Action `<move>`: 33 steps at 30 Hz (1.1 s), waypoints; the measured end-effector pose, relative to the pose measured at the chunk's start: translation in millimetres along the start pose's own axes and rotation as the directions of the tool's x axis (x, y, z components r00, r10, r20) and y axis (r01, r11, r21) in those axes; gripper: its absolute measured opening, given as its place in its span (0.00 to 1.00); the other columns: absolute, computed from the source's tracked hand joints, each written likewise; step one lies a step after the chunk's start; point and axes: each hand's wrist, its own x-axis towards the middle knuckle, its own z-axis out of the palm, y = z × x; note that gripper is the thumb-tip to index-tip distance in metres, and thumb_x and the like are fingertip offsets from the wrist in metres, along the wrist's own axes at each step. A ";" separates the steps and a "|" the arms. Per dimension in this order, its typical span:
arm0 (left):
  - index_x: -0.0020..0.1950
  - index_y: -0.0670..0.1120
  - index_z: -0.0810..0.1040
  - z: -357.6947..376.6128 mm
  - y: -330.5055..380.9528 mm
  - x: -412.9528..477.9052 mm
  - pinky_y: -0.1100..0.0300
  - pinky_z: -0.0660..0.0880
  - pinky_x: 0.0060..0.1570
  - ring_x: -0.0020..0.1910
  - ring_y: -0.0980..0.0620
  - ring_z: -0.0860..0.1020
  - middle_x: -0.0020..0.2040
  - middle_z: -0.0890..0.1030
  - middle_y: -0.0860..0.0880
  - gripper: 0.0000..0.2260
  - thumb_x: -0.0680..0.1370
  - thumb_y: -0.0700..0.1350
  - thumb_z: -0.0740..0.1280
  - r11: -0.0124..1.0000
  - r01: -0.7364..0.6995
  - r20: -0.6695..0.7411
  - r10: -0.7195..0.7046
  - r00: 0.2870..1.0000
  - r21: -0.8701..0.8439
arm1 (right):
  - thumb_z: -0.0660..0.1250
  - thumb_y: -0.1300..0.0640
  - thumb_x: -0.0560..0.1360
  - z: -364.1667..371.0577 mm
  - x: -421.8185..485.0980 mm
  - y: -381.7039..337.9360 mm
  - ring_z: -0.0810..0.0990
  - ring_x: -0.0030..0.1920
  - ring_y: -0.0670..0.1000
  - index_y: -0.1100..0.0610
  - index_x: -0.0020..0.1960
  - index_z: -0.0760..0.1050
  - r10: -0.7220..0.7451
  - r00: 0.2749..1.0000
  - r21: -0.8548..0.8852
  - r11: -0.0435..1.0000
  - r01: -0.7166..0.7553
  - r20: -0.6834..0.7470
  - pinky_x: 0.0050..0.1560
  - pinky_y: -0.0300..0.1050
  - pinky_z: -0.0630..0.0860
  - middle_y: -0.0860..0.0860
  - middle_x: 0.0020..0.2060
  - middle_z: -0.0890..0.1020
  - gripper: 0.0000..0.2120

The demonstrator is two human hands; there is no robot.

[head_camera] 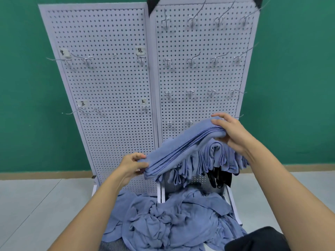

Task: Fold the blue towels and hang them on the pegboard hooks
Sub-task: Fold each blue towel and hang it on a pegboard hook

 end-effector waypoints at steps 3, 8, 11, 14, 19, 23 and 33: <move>0.51 0.47 0.78 25.8 14.7 -5.5 0.58 0.73 0.44 0.48 0.52 0.76 0.53 0.78 0.47 0.09 0.74 0.36 0.71 0.991 -0.052 -0.013 0.054 0.998 0.126 | 0.63 0.59 0.79 3.5 0.5 -33.8 0.78 0.33 0.46 0.54 0.55 0.72 -0.042 0.998 -0.010 0.999 0.042 0.051 0.33 0.40 0.77 0.51 0.41 0.79 0.05; 0.62 0.51 0.74 99.6 55.9 -30.1 0.58 0.71 0.57 0.62 0.53 0.74 0.63 0.76 0.53 0.17 0.75 0.49 0.71 0.942 -0.321 0.180 0.300 0.937 0.096 | 0.63 0.61 0.79 10.8 3.8 -62.0 0.79 0.37 0.49 0.58 0.57 0.70 -0.098 0.994 -0.120 0.987 0.104 0.055 0.35 0.41 0.80 0.54 0.42 0.79 0.08; 0.73 0.51 0.64 148.2 70.9 -41.8 0.57 0.68 0.63 0.68 0.56 0.67 0.69 0.68 0.57 0.33 0.72 0.55 0.73 0.905 -0.403 0.285 0.354 0.891 0.136 | 0.64 0.61 0.79 9.3 4.0 -67.1 0.80 0.37 0.50 0.58 0.56 0.69 -0.108 0.994 -0.117 0.987 0.110 0.026 0.36 0.42 0.81 0.55 0.43 0.79 0.07; 0.73 0.53 0.59 187.2 75.1 -48.0 0.64 0.69 0.56 0.61 0.60 0.68 0.61 0.66 0.62 0.35 0.72 0.50 0.74 0.862 -0.495 0.237 0.461 0.855 0.110 | 0.64 0.61 0.78 0.9 6.2 -70.6 0.81 0.39 0.51 0.57 0.53 0.69 -0.126 0.992 -0.029 0.992 0.125 -0.021 0.37 0.43 0.81 0.55 0.44 0.79 0.05; 0.57 0.51 0.73 205.0 78.3 -25.2 0.67 0.68 0.32 0.36 0.50 0.74 0.40 0.76 0.52 0.12 0.78 0.36 0.64 0.803 -0.564 0.025 0.571 0.821 0.193 | 0.63 0.62 0.79 -38.1 11.9 -75.4 0.80 0.31 0.45 0.57 0.51 0.69 -0.131 0.980 0.166 0.974 0.155 -0.149 0.32 0.38 0.79 0.53 0.42 0.78 0.03; 0.54 0.49 0.80 194.3 95.4 -9.3 0.66 0.74 0.38 0.39 0.55 0.77 0.41 0.80 0.55 0.11 0.75 0.37 0.67 0.757 -0.598 -0.016 0.623 0.782 0.264 | 0.61 0.60 0.80 -89.9 21.7 -48.8 0.77 0.27 0.45 0.56 0.50 0.70 -0.063 0.958 0.160 0.981 0.111 -0.278 0.28 0.39 0.74 0.53 0.39 0.78 0.01; 0.47 0.54 0.78 243.8 126.6 5.2 0.63 0.70 0.29 0.35 0.57 0.76 0.37 0.78 0.59 0.06 0.72 0.46 0.69 0.689 -0.505 0.005 0.589 0.808 0.520 | 0.71 0.57 0.71 -111.0 32.1 12.0 0.68 0.64 0.49 0.48 0.64 0.69 -0.156 0.988 -0.570 0.811 0.134 0.010 0.63 0.48 0.66 0.46 0.60 0.73 0.24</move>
